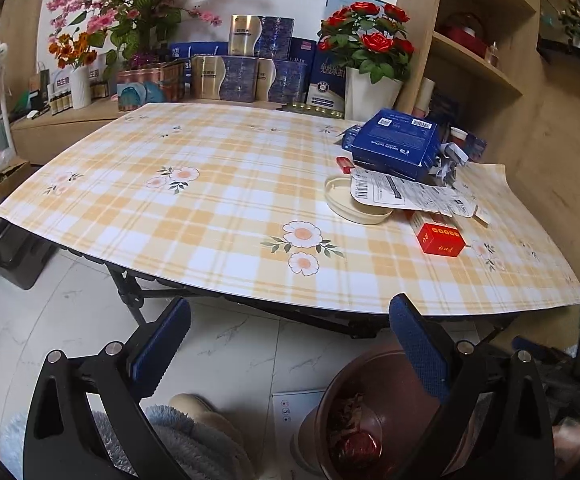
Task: Collect trash
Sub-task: 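Lower the red can into the brown bin and open the right tool, then grasp the white paper sheet with the right tool and lift it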
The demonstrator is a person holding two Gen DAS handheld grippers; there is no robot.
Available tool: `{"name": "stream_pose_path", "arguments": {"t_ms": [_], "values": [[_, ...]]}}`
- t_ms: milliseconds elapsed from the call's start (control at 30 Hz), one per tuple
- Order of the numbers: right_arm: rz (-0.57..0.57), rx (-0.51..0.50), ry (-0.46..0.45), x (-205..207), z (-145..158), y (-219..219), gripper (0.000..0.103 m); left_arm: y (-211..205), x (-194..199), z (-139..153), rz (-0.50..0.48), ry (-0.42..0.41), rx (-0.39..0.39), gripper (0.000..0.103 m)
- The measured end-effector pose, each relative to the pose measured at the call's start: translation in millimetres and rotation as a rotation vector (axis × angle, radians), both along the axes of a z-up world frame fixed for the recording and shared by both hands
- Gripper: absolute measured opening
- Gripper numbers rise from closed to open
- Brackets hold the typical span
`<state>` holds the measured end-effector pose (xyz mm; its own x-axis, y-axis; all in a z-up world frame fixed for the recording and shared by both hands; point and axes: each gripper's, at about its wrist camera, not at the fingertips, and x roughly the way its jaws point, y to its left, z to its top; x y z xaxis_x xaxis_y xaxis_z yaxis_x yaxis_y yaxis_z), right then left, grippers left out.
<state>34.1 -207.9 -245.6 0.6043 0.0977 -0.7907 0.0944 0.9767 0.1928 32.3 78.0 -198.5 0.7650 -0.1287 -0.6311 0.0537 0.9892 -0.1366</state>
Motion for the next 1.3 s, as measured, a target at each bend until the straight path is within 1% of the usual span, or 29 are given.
{"name": "stream_pose_path", "arguments": {"t_ms": [167,267,400,500,600,733,800,900,1067,1133,1233,1300], "values": [[-0.085,-0.007,-0.057,-1.9,16.0,-22.2,0.097,-7.1,-1.6,0.8,-0.016,-0.011,0.032,0.097],[-0.127,-0.008,-0.073,-3.7,20.9,-32.9,0.097,-9.2,-0.2,0.3,-0.025,-0.01,0.04,0.097],[-0.176,-0.001,-0.065,-3.4,20.9,-43.2,0.097,-12.0,1.5,-1.6,-0.03,-0.004,0.044,0.097],[-0.186,0.01,-0.047,-3.6,18.2,-46.6,0.097,-14.1,3.1,-3.2,-0.034,0.002,0.045,0.097],[-0.172,0.039,-0.058,-4.7,18.7,-47.8,0.097,-16.8,4.0,-4.5,-0.042,0.005,0.05,0.097],[-0.129,0.056,-0.122,-5.3,26.0,-44.2,0.097,-19.6,4.9,-4.7,-0.044,0.001,0.059,0.097],[-0.093,0.064,-0.135,-3.0,28.8,-41.8,0.097,-19.3,5.6,-4.6,-0.042,-0.002,0.057,0.097],[-0.069,0.066,-0.136,0.4,31.8,-39.2,0.097,-18.4,6.6,-4.4,-0.035,-0.004,0.058,0.097],[-0.034,0.119,-0.142,8.8,35.6,-42.4,0.097,-17.6,9.4,-3.1,-0.026,-0.018,0.054,0.097],[-0.021,0.13,-0.127,16.1,38.9,-43.5,0.097,-16.4,11.8,-1.1,-0.019,-0.027,0.054,0.097],[0.006,0.152,-0.115,30.6,46.6,-44.4,0.097,-15.3,22.5,8.3,-0.041,-0.055,0.05,0.097],[0.02,0.157,-0.133,42.2,53.8,-44.5,0.097,-16.2,32.3,17.1,-0.055,-0.089,0.066,0.097]]}}
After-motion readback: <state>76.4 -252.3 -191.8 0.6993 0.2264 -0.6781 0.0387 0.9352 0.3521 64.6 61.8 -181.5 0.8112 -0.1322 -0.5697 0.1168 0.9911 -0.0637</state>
